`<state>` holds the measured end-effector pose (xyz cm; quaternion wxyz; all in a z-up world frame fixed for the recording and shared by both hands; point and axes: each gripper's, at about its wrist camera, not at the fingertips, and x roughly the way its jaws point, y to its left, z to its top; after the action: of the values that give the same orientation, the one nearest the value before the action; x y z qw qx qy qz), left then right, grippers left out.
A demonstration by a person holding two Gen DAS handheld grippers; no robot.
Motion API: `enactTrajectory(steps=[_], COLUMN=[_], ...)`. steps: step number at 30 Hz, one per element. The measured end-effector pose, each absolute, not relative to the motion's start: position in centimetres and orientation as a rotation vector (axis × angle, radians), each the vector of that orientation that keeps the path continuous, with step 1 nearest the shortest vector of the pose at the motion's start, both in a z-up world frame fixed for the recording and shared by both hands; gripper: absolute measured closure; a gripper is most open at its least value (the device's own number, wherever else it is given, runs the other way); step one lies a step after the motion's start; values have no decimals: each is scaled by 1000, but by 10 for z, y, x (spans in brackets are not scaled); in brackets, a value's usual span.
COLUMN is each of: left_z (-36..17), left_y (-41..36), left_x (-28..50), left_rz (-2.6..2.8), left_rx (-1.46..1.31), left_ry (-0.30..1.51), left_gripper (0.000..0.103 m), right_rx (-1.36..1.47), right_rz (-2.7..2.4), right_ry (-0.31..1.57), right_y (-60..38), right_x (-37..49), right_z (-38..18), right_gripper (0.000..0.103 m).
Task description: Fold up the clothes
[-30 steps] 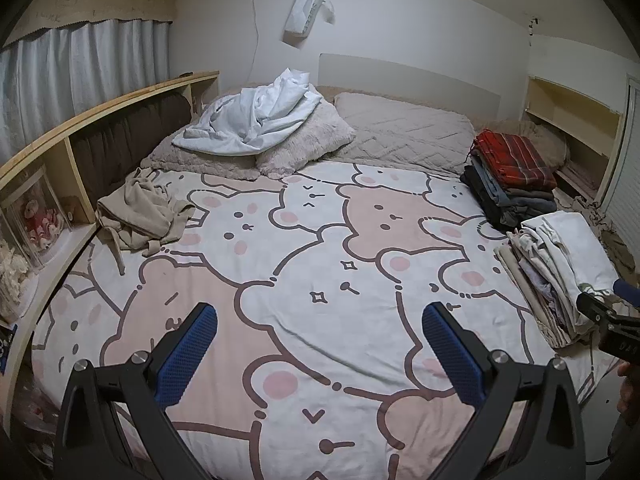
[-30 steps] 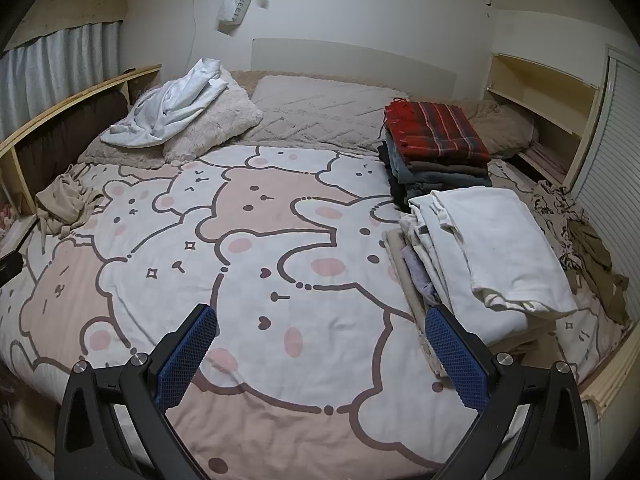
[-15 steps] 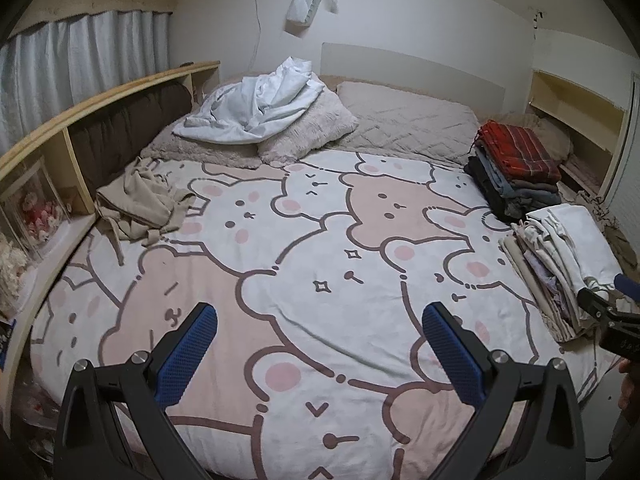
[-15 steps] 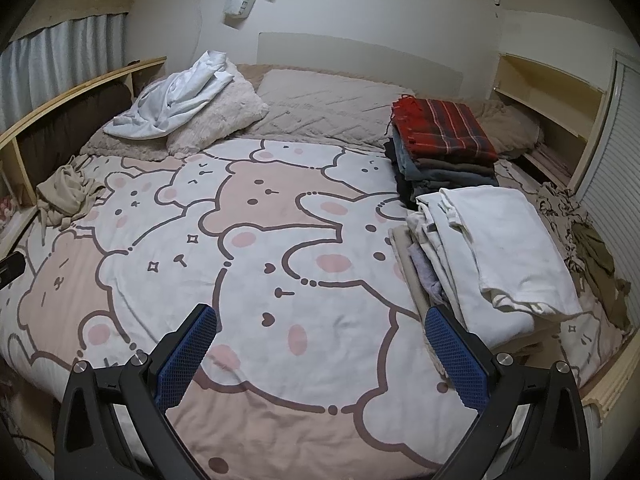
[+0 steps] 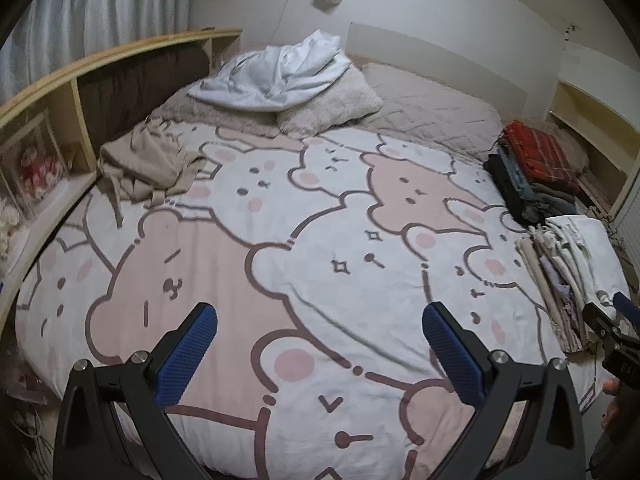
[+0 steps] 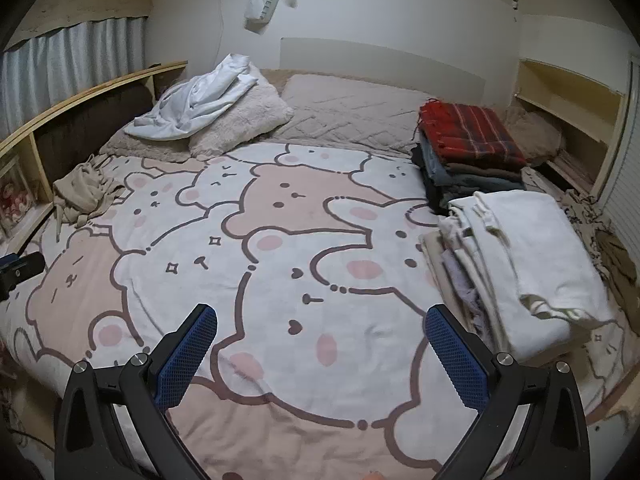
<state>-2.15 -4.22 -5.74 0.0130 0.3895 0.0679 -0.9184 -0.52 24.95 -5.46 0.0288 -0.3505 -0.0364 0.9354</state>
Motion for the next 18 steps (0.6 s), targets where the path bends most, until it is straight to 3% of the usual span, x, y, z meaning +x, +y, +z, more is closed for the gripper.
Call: enactTrajectory(steps=[3, 9, 18], left_z=[-67, -85, -92], left_y=[-48, -67, -150], left_x=[-25, -37, -85], left_rz=[-2839, -2813, -2754], left_rx=[1230, 1223, 1124], left_ry=[216, 243, 362], left_gripper=[0, 0, 1], right_rx=[-1036, -992, -1122], right_rz=[2882, 2897, 2863], right_ry=[-100, 109, 53], right_y=[247, 249, 231], right_x=[-6, -11, -37], right_z=[-63, -80, -98], right_gripper=[0, 0, 0])
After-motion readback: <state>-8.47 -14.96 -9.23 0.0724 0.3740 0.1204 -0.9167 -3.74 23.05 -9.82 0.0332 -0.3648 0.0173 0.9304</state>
